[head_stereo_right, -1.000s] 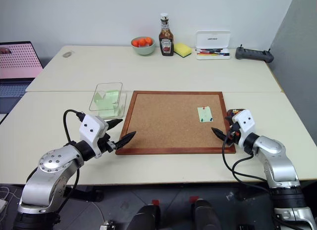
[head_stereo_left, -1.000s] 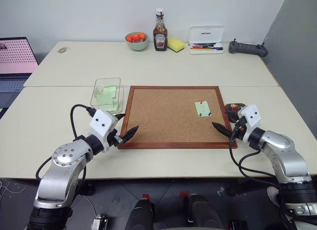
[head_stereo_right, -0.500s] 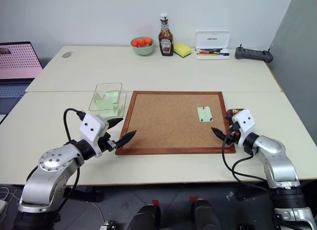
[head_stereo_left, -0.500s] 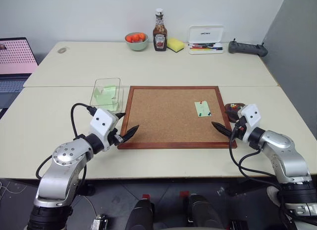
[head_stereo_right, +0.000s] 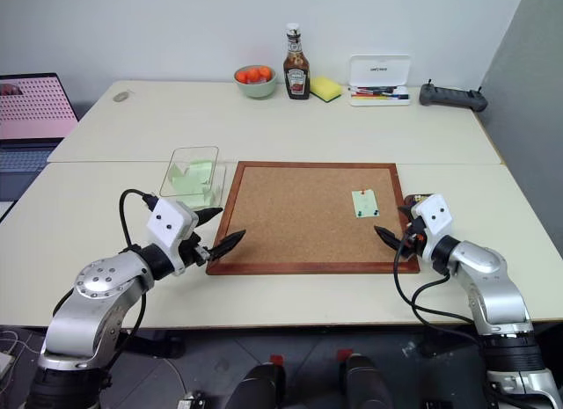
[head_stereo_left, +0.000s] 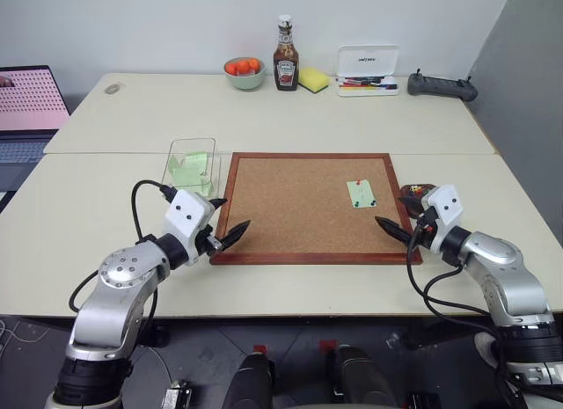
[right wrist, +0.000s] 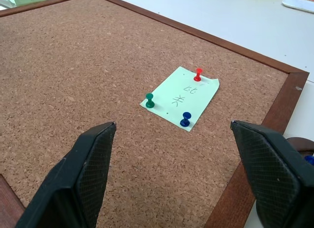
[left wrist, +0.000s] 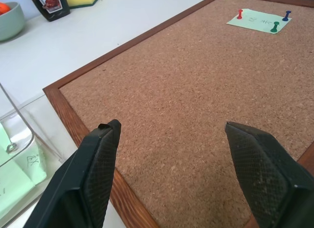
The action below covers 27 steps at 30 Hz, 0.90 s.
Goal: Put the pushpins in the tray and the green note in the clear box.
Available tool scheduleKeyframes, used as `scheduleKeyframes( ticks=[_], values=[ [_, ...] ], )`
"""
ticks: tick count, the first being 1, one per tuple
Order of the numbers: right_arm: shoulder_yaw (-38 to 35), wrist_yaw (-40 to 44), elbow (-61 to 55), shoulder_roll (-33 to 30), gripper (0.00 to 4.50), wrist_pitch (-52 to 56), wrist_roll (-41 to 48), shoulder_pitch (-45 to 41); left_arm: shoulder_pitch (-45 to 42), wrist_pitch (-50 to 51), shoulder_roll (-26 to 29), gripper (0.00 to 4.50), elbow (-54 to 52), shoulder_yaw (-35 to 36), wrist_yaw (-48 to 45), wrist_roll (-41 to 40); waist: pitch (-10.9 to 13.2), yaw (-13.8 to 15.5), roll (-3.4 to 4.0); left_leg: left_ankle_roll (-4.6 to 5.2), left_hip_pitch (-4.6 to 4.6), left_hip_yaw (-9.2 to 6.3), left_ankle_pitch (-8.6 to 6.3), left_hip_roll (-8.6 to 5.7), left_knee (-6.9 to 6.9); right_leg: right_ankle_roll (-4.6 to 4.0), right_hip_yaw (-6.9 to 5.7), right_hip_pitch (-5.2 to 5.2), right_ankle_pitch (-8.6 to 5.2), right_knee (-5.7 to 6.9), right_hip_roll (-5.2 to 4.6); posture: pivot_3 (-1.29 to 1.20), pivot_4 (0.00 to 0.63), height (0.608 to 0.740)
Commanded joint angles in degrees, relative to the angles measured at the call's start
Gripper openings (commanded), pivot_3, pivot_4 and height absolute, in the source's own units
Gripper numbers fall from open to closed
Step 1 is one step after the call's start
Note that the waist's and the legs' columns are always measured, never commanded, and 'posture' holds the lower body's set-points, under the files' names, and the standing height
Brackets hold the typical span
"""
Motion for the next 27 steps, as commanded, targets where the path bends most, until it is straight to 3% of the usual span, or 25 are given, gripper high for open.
scheduleKeyframes(
  ticks=[1, 11, 18, 27],
  values=[
    [-0.54, -0.05, -3.40, 0.35, 3.96, 0.58, 0.83, -0.29, -3.68, -2.21, -0.40, 3.23, 1.72, -1.90, -2.64, -0.66, 0.00, 0.00, 0.00, 0.00, 0.01, 0.00, 0.00, 0.00, 0.00, 0.00, 0.00, 0.00, 0.00, 0.01, 0.00, 0.00, 0.150, 0.740],
    [-0.96, -0.97, -7.30, 1.78, 3.96, 3.05, 1.99, 0.94, -18.10, -7.56, -7.93, 1.46, 18.38, -13.03, -6.89, 3.67, 0.00, 0.11, 0.00, 0.00, 0.00, 0.03, 0.00, -0.01, 0.02, 0.32, 0.03, 0.00, 0.19, 0.00, 0.03, 0.00, 0.150, 0.740],
    [0.09, -3.90, -8.19, 3.59, 3.96, 5.75, 0.94, -0.55, -25.38, -14.31, -15.56, 0.14, 35.01, -15.78, -8.42, 6.05, 0.00, -0.17, 0.00, 0.01, 0.01, 0.06, 0.00, -0.01, 0.03, 0.42, 0.07, -0.01, 0.25, 0.01, 0.06, 0.00, 0.150, 0.740],
    [3.56, -7.44, 1.59, 7.78, 3.96, 10.35, -1.56, -13.47, -28.74, -19.20, -17.64, 0.07, 50.01, -17.33, -10.76, 10.15, 0.00, -0.15, 0.00, 0.01, 0.05, 0.07, 0.00, 0.00, 0.03, 0.43, 0.10, -0.02, 0.26, 0.05, 0.10, 0.00, 0.150, 0.740]
  ],
)
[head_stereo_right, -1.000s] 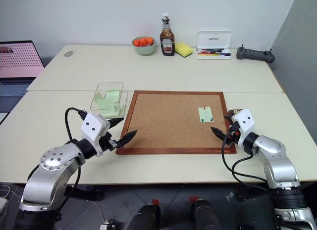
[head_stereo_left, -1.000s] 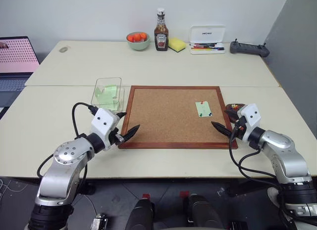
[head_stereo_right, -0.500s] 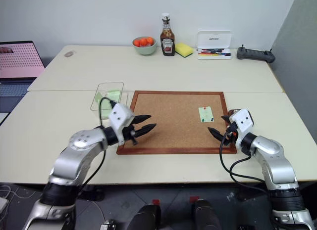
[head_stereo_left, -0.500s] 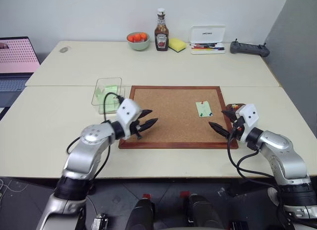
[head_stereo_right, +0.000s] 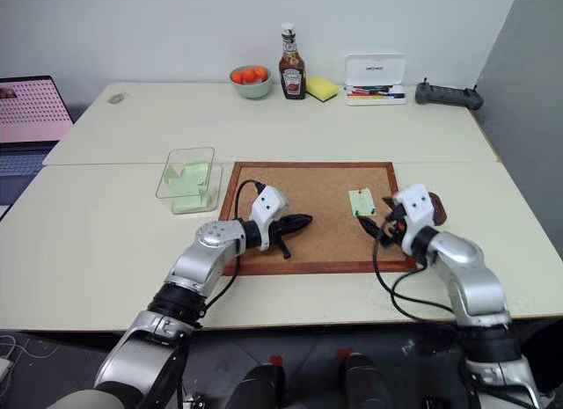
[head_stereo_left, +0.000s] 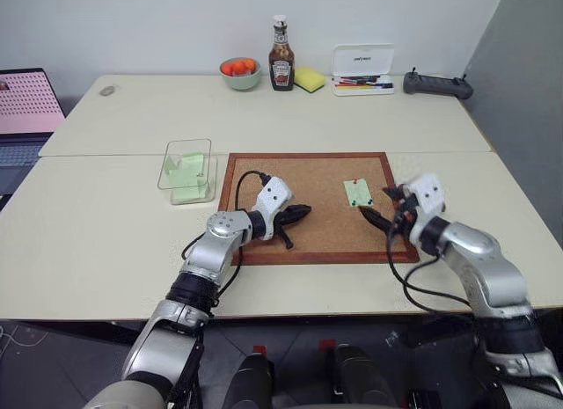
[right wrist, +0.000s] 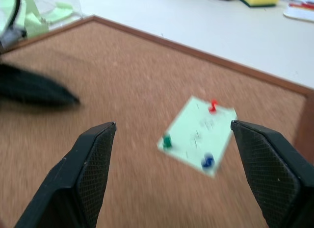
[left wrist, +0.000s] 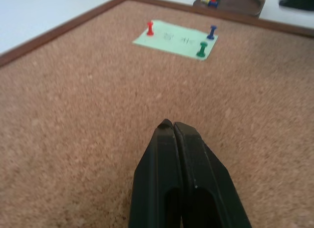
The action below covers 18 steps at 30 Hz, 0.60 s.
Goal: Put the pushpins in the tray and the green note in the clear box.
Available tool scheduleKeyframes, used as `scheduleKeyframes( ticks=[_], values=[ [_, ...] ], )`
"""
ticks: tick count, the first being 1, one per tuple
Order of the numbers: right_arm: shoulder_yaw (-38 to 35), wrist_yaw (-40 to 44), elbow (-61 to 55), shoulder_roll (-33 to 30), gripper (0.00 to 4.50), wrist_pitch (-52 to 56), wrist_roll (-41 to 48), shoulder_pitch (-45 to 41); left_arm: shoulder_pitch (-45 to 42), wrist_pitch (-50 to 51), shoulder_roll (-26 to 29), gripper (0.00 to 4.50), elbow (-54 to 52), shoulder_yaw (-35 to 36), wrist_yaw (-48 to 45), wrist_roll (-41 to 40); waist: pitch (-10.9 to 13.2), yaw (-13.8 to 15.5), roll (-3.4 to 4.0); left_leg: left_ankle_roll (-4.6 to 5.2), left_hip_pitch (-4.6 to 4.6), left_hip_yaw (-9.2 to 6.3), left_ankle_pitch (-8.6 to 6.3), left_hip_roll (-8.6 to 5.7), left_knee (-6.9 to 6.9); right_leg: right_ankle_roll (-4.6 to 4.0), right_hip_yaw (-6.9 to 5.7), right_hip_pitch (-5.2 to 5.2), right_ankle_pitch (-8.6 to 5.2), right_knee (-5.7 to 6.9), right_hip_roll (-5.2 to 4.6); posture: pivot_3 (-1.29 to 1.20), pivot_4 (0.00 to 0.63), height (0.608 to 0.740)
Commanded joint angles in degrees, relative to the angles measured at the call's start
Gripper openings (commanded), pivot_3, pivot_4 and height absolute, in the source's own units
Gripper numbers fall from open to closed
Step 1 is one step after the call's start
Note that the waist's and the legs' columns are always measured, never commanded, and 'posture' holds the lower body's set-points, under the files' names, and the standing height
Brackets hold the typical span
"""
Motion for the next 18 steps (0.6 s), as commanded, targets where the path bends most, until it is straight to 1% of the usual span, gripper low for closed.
scheduleKeyframes(
  ticks=[1, 6, 10, 11, 12, 13, 14, 16, 18],
  values=[
    [0.47, -1.21, 5.97, 1.61, 3.96, 0.78, -1.09, -7.27, -1.30, -2.23, 0.42, 0.07, 4.37, -0.61, -1.51, 2.08, 0.00, 0.00, 0.01, 0.00, 0.00, 0.01, 0.00, -0.02, 0.00, 0.00, 0.01, 0.00, 0.00, -0.01, -0.01, 0.00, 0.150, 0.740],
    [2.02, -3.46, 21.19, 3.88, 3.96, -3.20, -5.61, -17.12, -1.16, -3.10, 0.42, 0.07, 5.15, -0.88, -2.51, 2.84, -0.01, 0.00, 0.02, 0.00, 0.06, 0.03, 0.00, -0.01, 0.01, 0.02, 0.03, 0.03, 0.03, 0.03, -0.02, 0.00, 0.150, 0.740],
    [3.28, -3.41, 31.43, 4.99, 3.96, -7.77, -8.81, -21.78, -0.38, -3.07, 0.18, 0.07, 3.96, -1.04, -2.44, 3.22, -0.02, -0.02, 0.03, 0.01, 0.06, 0.03, 0.00, -0.01, -0.01, 0.01, 0.03, 0.03, 0.03, 0.03, -0.01, 0.00, 0.150, 0.740],
    [3.61, -3.47, 33.81, 5.26, 3.61, -9.05, -9.51, -22.71, -0.15, -3.03, 0.17, 0.00, 3.60, -1.07, -2.46, 3.27, -0.02, -0.03, 0.03, 0.00, 0.06, 0.03, 0.00, -0.01, -0.02, 0.01, 0.04, 0.03, 0.03, 0.02, -0.02, 0.00, 0.150, 0.740],
    [3.87, -3.55, 35.91, 5.49, 3.59, -9.98, -10.12, -23.51, 0.10, -2.93, 0.16, 0.00, 3.18, -1.12, -2.45, 3.30, -0.02, -0.04, 0.03, 0.00, 0.06, 0.04, 0.00, -0.01, -0.02, 0.01, 0.04, 0.03, 0.03, 0.02, -0.02, 0.00, 0.150, 0.740],
    [3.95, -3.55, 37.62, 5.72, 3.26, -10.85, -10.57, -24.16, 0.28, -2.85, 0.16, 0.00, 2.89, -1.12, -2.46, 3.36, -0.02, -0.04, 0.03, 0.00, 0.06, 0.04, 0.00, -0.01, -0.01, 0.01, 0.05, 0.03, 0.03, 0.02, -0.02, 0.00, 0.150, 0.740],
    [3.89, -3.47, 38.92, 5.92, 3.02, -11.57, -10.92, -24.64, 0.40, -2.77, 0.15, 0.00, 2.69, -1.09, -2.46, 3.43, -0.02, -0.05, 0.04, 0.01, 0.06, 0.05, 0.00, -0.02, -0.01, 0.01, 0.05, 0.03, 0.03, 0.04, -0.02, 0.00, 0.150, 0.740],
    [4.06, -3.40, 41.62, 6.32, 2.66, -13.17, -11.81, -25.53, 0.70, -2.59, 0.15, 0.00, 2.25, -0.98, -2.40, 3.51, -0.02, -0.06, 0.04, 0.00, 0.07, 0.04, 0.00, -0.01, -0.01, 0.01, 0.05, 0.03, 0.03, 0.04, -0.02, 0.00, 0.150, 0.740],
    [4.14, -3.44, 43.95, 6.69, 2.22, -14.41, -12.38, -26.26, 0.97, -2.41, 0.16, 0.00, 1.83, -0.90, -2.36, 3.57, -0.02, -0.11, 0.04, 0.01, 0.07, 0.05, 0.00, -0.01, -0.02, 0.01, 0.06, 0.03, 0.03, 0.04, -0.02, 0.00, 0.150, 0.740]
  ],
)
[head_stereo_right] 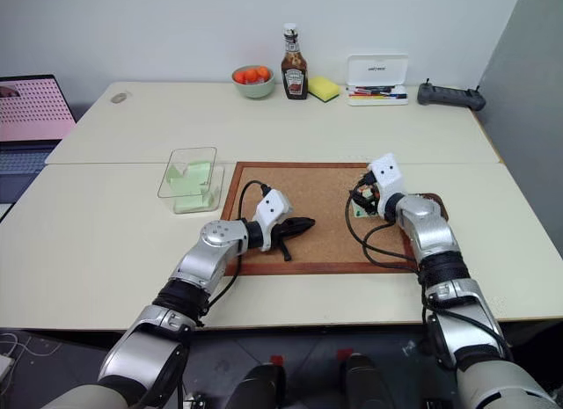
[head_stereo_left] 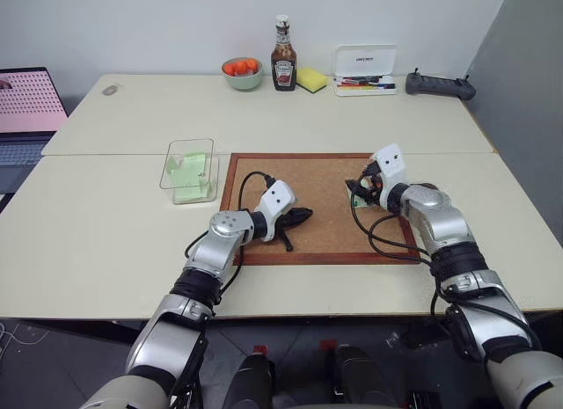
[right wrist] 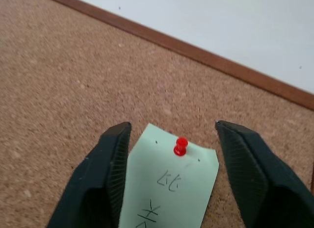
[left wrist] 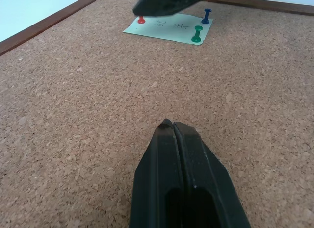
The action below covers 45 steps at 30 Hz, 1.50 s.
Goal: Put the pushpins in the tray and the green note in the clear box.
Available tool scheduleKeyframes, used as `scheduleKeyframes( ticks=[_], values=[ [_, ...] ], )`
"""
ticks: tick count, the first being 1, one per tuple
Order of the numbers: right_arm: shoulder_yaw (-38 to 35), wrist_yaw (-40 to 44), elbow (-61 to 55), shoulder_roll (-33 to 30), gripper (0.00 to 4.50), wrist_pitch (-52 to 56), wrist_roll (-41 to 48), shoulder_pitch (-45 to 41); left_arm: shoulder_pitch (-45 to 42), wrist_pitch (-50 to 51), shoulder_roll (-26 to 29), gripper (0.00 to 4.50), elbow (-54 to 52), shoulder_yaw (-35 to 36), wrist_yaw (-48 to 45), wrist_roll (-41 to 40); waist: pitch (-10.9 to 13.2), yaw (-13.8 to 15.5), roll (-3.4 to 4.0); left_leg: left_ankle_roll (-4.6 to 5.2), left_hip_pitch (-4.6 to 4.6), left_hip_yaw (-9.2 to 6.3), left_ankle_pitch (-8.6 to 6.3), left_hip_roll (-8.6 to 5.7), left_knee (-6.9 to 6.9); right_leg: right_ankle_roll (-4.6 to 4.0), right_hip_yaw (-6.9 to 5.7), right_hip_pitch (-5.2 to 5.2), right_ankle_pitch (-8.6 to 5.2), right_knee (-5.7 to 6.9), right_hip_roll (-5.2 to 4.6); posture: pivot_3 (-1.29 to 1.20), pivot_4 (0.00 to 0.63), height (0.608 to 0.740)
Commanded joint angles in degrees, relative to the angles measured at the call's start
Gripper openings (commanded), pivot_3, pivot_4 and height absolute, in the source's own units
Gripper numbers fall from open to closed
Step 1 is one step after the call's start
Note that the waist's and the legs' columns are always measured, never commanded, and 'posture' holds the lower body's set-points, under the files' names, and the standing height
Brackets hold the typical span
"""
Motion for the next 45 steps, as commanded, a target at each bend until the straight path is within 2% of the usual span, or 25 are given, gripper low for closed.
scheduleKeyframes(
  ticks=[1, 7, 11, 23, 34, 39, 45],
  values=[
    [-0.09, -0.04, 3.57, 0.49, 2.06, -3.90, -1.51, -3.07, 1.53, 1.20, 0.05, 0.00, -0.32, -0.64, -0.24, 1.06, 0.00, -0.01, 0.00, 0.00, 0.00, 0.00, 0.00, 0.00, 0.00, 0.00, 0.00, 0.00, 0.00, 0.00, 0.00, 0.00, 0.150, 0.740],
    [-0.72, -0.19, 7.84, 0.94, 0.73, -6.15, -2.35, -4.77, 1.75, 1.47, -0.06, 0.00, -0.80, -0.77, -0.09, 1.15, 0.00, -0.04, 0.00, 0.00, 0.01, 0.00, 0.00, 0.00, 0.00, -0.01, 0.00, 0.00, 0.00, 0.02, 0.00, 0.00, 0.150, 0.740],
    [-1.25, 0.10, 8.41, 1.01, 0.02, -6.51, -2.20, -5.51, 1.83, 1.51, -0.06, 0.00, -0.93, -0.87, -0.16, 1.21, 0.00, -0.04, 0.01, 0.00, 0.01, 0.00, 0.00, 0.00, 0.00, -0.01, 0.00, 0.00, 0.00, 0.02, 0.00, 0.00, 0.150, 0.740],
    [-4.28, -0.19, 0.62, 0.56, 0.01, -4.84, 0.27, -4.22, 1.71, 2.79, 0.42, 0.00, -0.44, -1.82, 0.10, 2.66, 0.00, -0.07, 0.01, 0.00, 0.00, 0.00, 0.00, 0.00, 0.00, -0.01, 0.00, -0.01, 0.00, 0.03, 0.00, 0.00, 0.150, 0.740],
    [-7.70, -2.44, -14.77, -0.71, 0.01, 2.57, 2.65, 0.78, 1.43, 3.15, 0.15, 0.00, 0.52, -2.42, -0.02, 3.85, -0.07, -0.02, 0.08, 0.00, 0.04, -0.01, 0.00, 0.00, 0.01, 0.00, 0.00, 0.02, 0.00, 0.05, 0.00, 0.00, 0.150, 0.740],
    [-8.94, -1.91, -25.14, -6.00, 0.01, 6.60, 2.11, 6.99, 1.27, 2.80, 0.08, 0.00, 0.91, -2.47, 0.12, 4.23, -0.09, 0.11, 0.10, 0.00, 0.03, -0.01, 0.00, 0.00, 0.01, 0.00, 0.00, 0.02, 0.00, 0.02, 0.00, 0.00, 0.150, 0.740],
    [-7.23, -0.71, -32.45, -16.34, 0.01, 7.49, -3.57, 17.58, 1.06, 2.14, 0.17, 0.00, 1.63, -2.64, 0.13, 4.43, -0.15, 0.16, 0.17, 0.01, 0.01, 0.01, -0.01, -0.01, 0.01, 0.01, 0.01, 0.04, -0.01, -0.04, -0.01, 0.00, 0.150, 0.740]
  ],
)
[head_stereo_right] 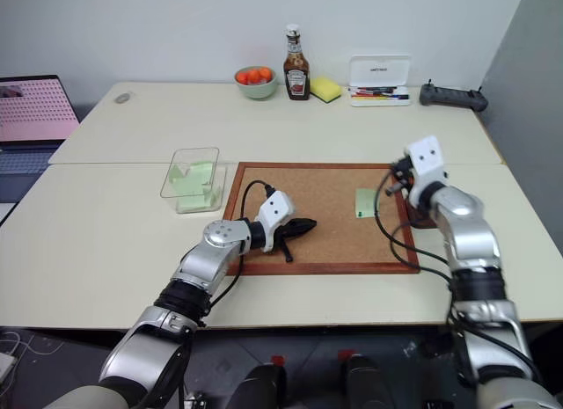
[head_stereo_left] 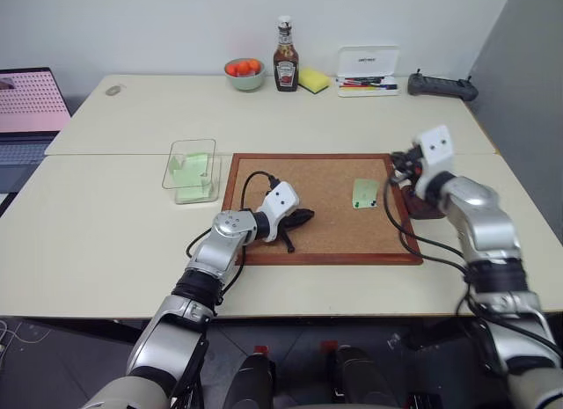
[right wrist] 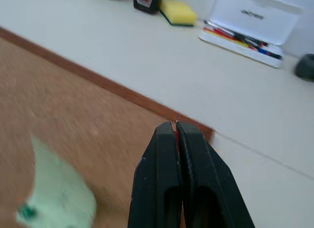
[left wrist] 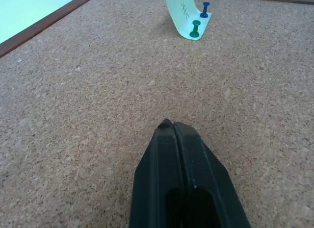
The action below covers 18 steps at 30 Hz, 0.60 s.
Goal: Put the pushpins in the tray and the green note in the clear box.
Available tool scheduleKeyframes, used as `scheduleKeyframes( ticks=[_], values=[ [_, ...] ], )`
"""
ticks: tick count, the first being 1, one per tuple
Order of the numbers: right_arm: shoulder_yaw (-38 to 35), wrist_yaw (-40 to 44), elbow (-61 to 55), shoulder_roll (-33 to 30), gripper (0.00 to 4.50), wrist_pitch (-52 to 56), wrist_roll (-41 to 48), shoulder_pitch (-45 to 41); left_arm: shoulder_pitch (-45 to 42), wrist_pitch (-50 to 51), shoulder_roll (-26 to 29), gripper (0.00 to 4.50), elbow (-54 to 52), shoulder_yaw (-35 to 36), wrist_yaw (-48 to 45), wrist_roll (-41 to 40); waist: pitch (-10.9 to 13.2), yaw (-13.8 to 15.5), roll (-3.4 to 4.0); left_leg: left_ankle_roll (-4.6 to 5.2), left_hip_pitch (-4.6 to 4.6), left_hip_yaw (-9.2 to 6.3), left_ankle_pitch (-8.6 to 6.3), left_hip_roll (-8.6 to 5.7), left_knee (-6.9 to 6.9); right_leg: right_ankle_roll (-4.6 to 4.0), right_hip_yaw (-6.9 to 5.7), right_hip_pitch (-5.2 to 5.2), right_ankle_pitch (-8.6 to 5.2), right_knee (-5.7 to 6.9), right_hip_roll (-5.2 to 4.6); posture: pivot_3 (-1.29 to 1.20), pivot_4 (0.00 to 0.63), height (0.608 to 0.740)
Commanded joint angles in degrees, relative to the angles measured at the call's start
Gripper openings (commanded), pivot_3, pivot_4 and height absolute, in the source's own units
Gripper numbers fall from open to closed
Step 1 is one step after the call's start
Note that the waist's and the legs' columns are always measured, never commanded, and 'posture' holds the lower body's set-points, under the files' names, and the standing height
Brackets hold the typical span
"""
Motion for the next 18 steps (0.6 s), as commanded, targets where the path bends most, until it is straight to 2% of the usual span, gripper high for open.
scheduleKeyframes(
  ticks=[1, 4, 9, 18],
  values=[
    [0.41, 0.10, -4.37, -4.95, 0.01, -0.26, -3.72, 4.26, 1.19, 0.98, 0.24, 0.00, 2.93, -1.54, -0.35, 2.13, -0.04, -0.12, 0.08, 0.00, 0.02, 0.02, 0.00, -0.01, 0.01, 0.00, 0.02, 0.01, 0.00, 0.01, -0.01, 0.00, 0.150, 0.740],
    [1.33, 0.17, -3.96, -7.02, 0.01, -1.12, -5.76, 6.71, 0.84, 0.61, 0.19, 0.00, 3.56, -1.59, -0.48, 2.18, -0.09, -0.21, 0.15, 0.00, 0.10, 0.05, 0.00, 0.01, 0.02, 0.01, 0.04, 0.04, 0.00, 0.04, 0.01, 0.00, 0.150, 0.740],
    [2.26, -0.94, -1.35, -6.61, 0.01, -2.17, -7.45, 7.21, 0.40, 0.21, 0.00, 0.00, 4.15, -1.65, -0.54, 2.26, -0.09, -0.12, 0.14, 0.01, 0.08, 0.06, 0.01, 0.01, 0.06, 0.04, 0.04, 0.04, 0.02, 0.04, 0.01, 0.00, 0.150, 0.740],
    [2.94, -1.63, 1.49, -5.63, 1.72, -3.07, -8.17, 5.62, 0.58, -0.07, 0.36, 0.00, 4.08, -1.49, -0.40, 2.33, -0.09, -0.05, 0.14, 0.00, 0.06, 0.04, 0.01, 0.00, 0.06, 0.05, 0.03, 0.05, 0.03, 0.00, 0.01, 0.00, 0.150, 0.740]
  ],
)
